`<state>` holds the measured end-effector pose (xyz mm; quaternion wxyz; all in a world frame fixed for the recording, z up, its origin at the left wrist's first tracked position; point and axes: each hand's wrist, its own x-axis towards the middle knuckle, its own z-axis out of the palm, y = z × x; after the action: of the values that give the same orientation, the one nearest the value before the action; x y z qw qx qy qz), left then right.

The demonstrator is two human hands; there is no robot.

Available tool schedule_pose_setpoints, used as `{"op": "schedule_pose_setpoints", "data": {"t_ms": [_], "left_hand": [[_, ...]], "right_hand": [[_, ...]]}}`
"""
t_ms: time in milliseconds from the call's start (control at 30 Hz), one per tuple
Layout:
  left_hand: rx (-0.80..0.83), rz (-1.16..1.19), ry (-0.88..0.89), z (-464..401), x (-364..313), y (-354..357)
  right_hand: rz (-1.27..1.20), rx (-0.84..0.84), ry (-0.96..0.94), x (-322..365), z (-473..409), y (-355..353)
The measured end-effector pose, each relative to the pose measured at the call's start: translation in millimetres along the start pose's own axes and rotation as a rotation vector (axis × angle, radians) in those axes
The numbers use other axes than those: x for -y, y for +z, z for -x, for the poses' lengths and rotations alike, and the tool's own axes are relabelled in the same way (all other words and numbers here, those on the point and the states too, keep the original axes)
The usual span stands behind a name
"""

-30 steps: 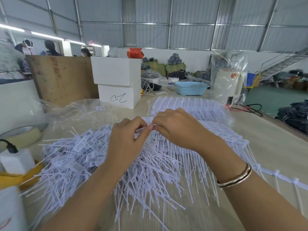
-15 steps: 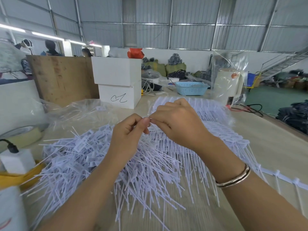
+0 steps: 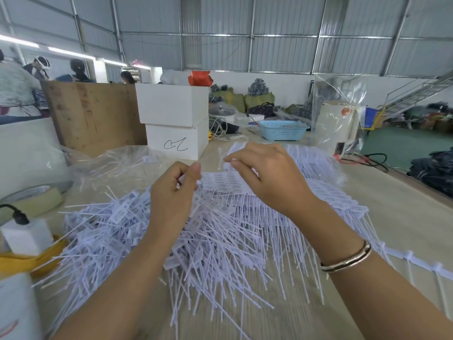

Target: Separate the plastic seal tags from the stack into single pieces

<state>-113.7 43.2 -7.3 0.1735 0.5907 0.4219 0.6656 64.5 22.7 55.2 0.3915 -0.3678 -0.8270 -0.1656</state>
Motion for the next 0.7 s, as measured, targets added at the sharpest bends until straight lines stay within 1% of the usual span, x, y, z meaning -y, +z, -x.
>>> {"op": "schedule_pose_setpoints", "data": {"t_ms": [67,167,233,333,400,433,533,567,633,700], "left_hand": [[-0.062,-0.062,0.021,-1.6,1.5,-3.3],[-0.145,-0.034,-0.045,-4.0,1.2,-7.6],[-0.192,-0.01,-0.102,-6.2,1.9,-10.1],[-0.215,-0.043,-0.167,-10.9,4.0,-14.9],[-0.201,-0.094,-0.181,-13.0,4.5,-19.9],[-0.184,-0.174,-0.171,-13.9,5.2,-22.4],[-0.098,-0.71,-0.056,-12.6,11.7,-24.5],[-0.076,-0.83,-0.033,-10.7,13.6,-23.2],[-0.06,-0.913,-0.028,-8.1,15.2,-20.4],[-0.064,-0.901,-0.039,-7.6,18.0,-19.3]], "right_hand": [[-0.051,0.026,0.033,-2.0,-0.7,-3.3],[-0.091,0.064,0.114,-1.0,-2.1,-6.3],[-0.115,0.081,0.123,1.0,-2.8,-6.9],[-0.188,0.111,0.135,5.6,-6.4,-8.2],[-0.235,0.135,0.193,6.6,-8.5,-6.9],[-0.265,0.154,0.231,7.0,-8.5,-4.7],[-0.385,0.233,0.316,9.3,-4.5,7.9],[-0.409,0.258,0.33,10.1,-2.0,13.6],[-0.456,0.272,0.369,10.9,1.4,28.2],[-0.607,0.251,0.5,11.6,-0.1,43.5]]}}
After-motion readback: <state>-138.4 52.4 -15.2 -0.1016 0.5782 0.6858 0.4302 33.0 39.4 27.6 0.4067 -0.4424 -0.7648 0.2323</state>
